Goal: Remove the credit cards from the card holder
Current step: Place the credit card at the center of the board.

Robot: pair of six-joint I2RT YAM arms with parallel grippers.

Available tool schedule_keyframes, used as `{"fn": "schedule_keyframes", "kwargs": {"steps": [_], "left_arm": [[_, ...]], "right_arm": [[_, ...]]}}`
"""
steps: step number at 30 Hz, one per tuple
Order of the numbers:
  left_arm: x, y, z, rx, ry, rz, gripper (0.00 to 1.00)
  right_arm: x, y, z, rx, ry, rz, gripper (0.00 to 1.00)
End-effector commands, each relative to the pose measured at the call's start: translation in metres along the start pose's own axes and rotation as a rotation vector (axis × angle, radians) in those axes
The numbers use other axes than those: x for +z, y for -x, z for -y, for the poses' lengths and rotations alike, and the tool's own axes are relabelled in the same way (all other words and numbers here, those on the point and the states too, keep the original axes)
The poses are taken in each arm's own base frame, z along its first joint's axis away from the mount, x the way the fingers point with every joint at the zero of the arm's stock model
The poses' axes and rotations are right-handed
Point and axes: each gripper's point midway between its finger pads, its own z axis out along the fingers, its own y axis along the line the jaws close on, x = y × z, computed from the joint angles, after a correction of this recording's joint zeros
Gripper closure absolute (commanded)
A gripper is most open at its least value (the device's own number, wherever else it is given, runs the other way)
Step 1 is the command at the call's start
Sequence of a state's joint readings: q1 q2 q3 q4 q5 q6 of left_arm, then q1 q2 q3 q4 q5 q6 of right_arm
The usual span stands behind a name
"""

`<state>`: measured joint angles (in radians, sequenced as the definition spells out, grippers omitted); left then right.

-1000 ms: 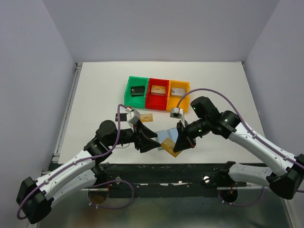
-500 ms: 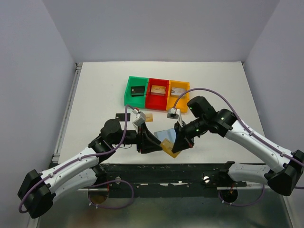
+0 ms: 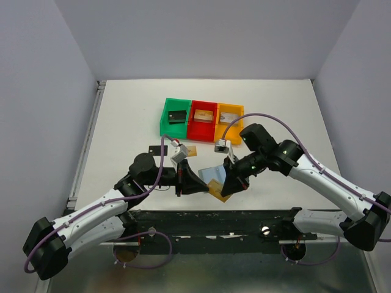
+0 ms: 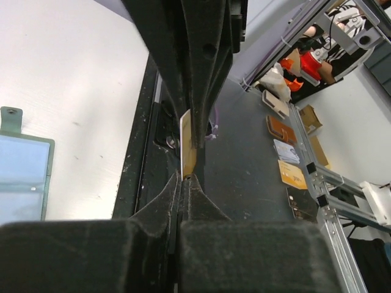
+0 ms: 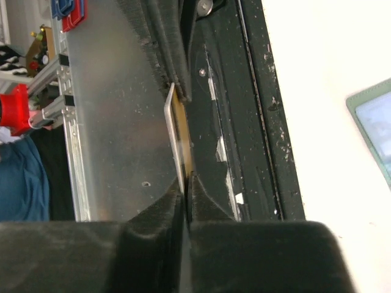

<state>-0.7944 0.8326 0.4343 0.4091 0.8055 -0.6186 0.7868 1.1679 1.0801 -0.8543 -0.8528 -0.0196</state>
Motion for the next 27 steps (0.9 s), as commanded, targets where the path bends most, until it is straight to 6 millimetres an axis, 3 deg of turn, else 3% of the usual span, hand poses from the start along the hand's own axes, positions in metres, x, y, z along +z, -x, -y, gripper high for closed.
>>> {"fn": "schedule_keyframes", "kwargs": {"steps": [1,3,5,8,14,18,27], "left_arm": [[0.000,0.005,0.003,0.030,-0.002,0.023,1.00],[-0.005,0.008,-0.013,0.021,0.110,0.072,1.00],[-0.018,0.014,-0.044,-0.003,0.310,0.145,1.00],[-0.052,0.010,-0.090,-0.097,0.584,0.235,1.00],[-0.102,-0.011,-0.151,-0.341,0.880,0.311,1.00],[-0.108,-0.025,-0.177,-0.475,0.917,0.286,1.00],[-0.096,-0.026,-0.206,-0.548,0.882,0.309,1.00]], "right_arm": [[-0.005,0.013,0.006,-0.031,-0.080,0.032,0.75],[-0.011,0.019,0.022,0.016,-0.213,0.079,0.62],[-0.024,0.025,0.045,0.046,-0.378,0.143,0.57],[-0.048,0.031,0.071,0.079,-0.578,0.241,0.54],[-0.075,0.030,0.098,0.130,-0.785,0.449,0.53],[-0.068,0.023,0.097,0.156,-0.750,0.459,0.50],[-0.045,0.007,0.102,0.209,-0.679,0.422,0.49]]}}
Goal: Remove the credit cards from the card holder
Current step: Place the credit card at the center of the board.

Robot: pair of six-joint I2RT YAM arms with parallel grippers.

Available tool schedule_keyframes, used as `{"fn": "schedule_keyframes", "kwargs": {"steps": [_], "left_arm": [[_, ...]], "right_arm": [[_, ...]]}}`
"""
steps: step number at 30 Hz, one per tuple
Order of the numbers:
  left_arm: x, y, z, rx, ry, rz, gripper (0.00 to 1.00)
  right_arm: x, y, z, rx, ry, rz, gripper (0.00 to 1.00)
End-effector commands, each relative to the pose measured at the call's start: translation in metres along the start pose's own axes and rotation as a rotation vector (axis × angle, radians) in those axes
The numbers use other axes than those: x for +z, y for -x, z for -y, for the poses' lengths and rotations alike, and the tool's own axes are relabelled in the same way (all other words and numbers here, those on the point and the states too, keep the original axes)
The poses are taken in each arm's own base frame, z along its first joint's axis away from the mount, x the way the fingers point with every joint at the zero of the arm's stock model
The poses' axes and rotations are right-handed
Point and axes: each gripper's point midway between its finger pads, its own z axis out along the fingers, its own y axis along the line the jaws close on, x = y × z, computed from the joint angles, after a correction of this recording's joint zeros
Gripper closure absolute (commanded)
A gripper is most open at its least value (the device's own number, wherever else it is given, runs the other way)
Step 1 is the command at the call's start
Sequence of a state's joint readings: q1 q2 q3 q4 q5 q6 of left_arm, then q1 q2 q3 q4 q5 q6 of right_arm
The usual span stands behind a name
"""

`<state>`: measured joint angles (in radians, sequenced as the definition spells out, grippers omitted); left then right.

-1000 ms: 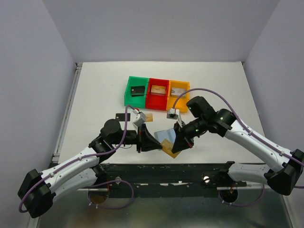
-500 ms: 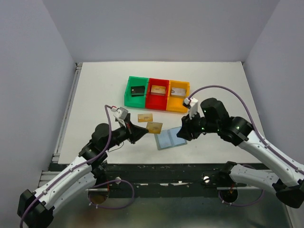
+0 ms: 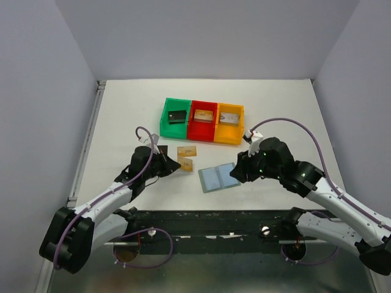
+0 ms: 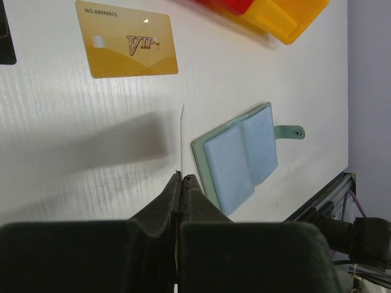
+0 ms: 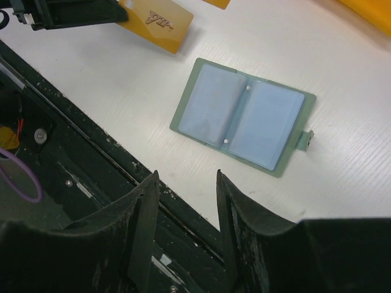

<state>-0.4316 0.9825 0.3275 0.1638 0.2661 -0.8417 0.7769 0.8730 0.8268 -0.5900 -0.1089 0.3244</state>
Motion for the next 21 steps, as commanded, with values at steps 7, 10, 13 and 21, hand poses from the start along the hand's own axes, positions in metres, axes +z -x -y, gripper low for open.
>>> {"fn": "schedule_keyframes", "kwargs": {"steps": [7,10,13,21], "left_arm": [[0.020,0.004,-0.002,-0.061,-0.037,0.021,1.00],[0.024,0.002,-0.003,-0.080,-0.045,0.017,1.00],[0.029,-0.001,-0.006,-0.098,-0.043,0.005,1.00],[0.041,-0.005,-0.014,-0.133,-0.016,-0.017,1.00]], "right_arm": [[0.009,-0.006,0.000,0.040,0.013,0.011,0.49],[0.010,-0.009,0.001,0.041,0.014,0.004,0.49],[0.010,-0.009,0.001,0.045,0.014,0.011,0.49],[0.009,-0.014,0.004,0.047,0.004,0.008,0.49]]}}
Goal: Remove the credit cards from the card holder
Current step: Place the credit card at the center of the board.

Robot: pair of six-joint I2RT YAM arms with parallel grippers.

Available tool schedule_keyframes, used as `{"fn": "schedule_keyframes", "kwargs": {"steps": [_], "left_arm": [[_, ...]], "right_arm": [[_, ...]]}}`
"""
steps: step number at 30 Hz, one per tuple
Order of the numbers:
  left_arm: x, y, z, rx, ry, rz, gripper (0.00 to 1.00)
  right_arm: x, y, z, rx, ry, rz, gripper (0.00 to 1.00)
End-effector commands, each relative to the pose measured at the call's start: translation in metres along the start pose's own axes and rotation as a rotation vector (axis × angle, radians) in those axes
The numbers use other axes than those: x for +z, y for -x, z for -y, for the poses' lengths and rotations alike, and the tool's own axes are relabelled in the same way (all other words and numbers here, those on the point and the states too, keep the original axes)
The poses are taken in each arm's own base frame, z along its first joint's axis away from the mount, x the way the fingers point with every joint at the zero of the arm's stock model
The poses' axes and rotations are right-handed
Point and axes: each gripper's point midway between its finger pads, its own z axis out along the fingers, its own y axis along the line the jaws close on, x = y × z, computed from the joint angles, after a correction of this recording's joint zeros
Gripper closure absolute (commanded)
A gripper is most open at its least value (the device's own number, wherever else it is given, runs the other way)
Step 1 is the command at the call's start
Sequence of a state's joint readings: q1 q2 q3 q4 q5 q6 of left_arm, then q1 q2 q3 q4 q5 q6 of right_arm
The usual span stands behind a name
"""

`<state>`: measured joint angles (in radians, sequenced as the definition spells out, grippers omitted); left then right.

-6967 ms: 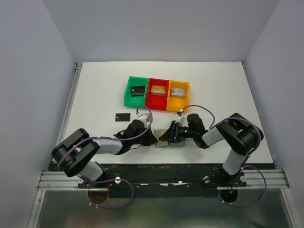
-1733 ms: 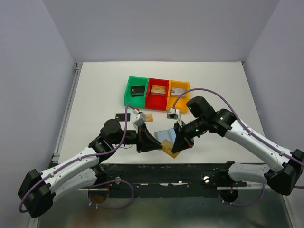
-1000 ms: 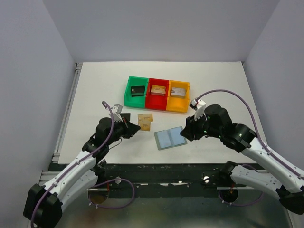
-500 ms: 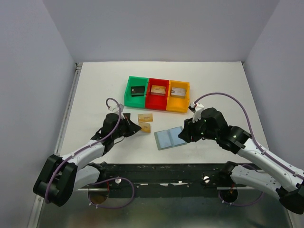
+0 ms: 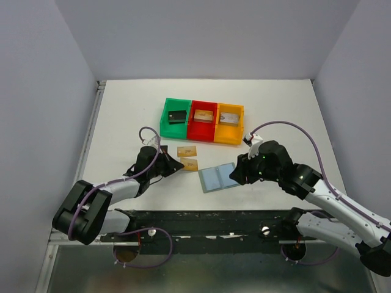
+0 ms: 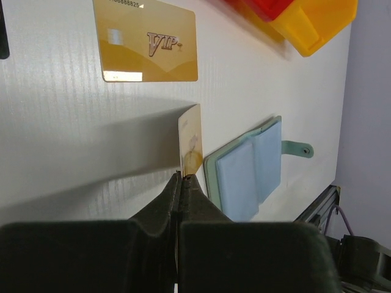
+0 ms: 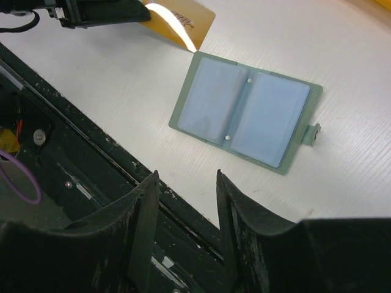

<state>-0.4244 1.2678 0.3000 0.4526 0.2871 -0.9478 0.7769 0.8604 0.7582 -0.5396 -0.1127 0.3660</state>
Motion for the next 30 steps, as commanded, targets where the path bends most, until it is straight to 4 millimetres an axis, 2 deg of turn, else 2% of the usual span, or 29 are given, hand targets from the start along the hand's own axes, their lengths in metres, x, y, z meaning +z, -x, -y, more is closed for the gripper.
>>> {"fn": "schedule_keyframes", "kwargs": {"steps": [1,12,24,26,30], "left_arm": [[0.006,0.005,0.003,-0.021,-0.018,0.009,1.00],[0.010,0.008,-0.009,-0.046,0.017,0.023,1.00],[0.012,0.013,-0.012,-0.067,0.012,0.032,0.99],[0.012,0.013,-0.012,-0.067,0.011,0.031,0.97],[0.011,0.011,-0.014,-0.066,0.019,0.029,0.82]], "right_arm": [[-0.001,0.000,0.001,0.006,0.001,0.018,0.49],[0.001,0.000,0.002,-0.001,-0.006,0.012,0.49],[0.004,-0.006,0.004,0.004,-0.009,-0.004,0.49],[0.004,-0.007,0.005,0.003,-0.010,-0.005,0.49],[0.005,-0.007,0.005,0.003,-0.012,-0.008,0.49]]}}
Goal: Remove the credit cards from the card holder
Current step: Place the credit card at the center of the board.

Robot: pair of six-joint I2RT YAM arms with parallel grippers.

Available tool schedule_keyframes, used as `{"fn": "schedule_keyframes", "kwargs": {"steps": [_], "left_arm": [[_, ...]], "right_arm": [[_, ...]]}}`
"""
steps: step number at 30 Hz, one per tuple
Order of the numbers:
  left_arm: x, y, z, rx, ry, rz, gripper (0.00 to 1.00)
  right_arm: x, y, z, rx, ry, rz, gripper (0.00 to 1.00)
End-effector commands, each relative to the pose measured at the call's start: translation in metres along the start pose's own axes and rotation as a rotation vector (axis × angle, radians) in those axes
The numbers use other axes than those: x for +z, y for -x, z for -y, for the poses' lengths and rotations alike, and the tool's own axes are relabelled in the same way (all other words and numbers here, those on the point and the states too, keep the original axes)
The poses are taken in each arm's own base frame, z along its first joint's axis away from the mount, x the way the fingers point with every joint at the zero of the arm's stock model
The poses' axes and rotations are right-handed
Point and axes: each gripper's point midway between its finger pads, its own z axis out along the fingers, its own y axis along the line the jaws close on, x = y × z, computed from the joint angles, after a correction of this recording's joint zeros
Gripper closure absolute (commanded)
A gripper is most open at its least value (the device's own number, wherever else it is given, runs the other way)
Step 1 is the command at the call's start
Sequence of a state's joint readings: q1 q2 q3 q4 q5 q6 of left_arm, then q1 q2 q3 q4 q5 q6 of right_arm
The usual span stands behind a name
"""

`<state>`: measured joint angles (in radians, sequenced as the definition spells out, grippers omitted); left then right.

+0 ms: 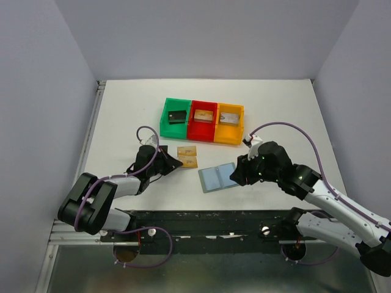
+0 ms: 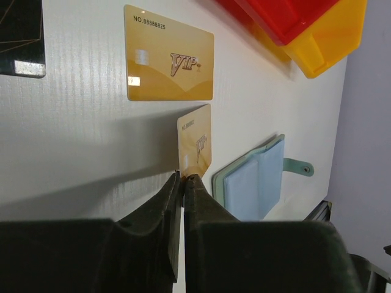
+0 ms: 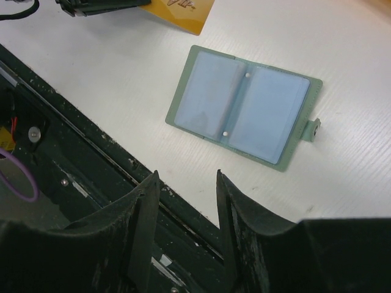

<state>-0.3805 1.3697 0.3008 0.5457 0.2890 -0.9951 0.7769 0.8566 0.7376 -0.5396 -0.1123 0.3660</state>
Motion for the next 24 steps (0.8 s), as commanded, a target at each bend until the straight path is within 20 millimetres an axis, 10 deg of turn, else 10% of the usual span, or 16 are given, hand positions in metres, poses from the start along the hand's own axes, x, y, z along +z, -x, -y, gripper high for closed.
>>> {"fn": "schedule_keyframes", "kwargs": {"steps": [1,24], "left_arm": [[0.000,0.001,-0.001,0.007,-0.003,0.000,0.78],[-0.028,0.020,-0.018,0.057,0.188,0.086,0.42]], "right_arm": [[0.003,0.000,0.002,0.002,-0.006,0.006,0.49],[0.004,-0.003,0.012,0.016,-0.059,0.006,0.49]]}}
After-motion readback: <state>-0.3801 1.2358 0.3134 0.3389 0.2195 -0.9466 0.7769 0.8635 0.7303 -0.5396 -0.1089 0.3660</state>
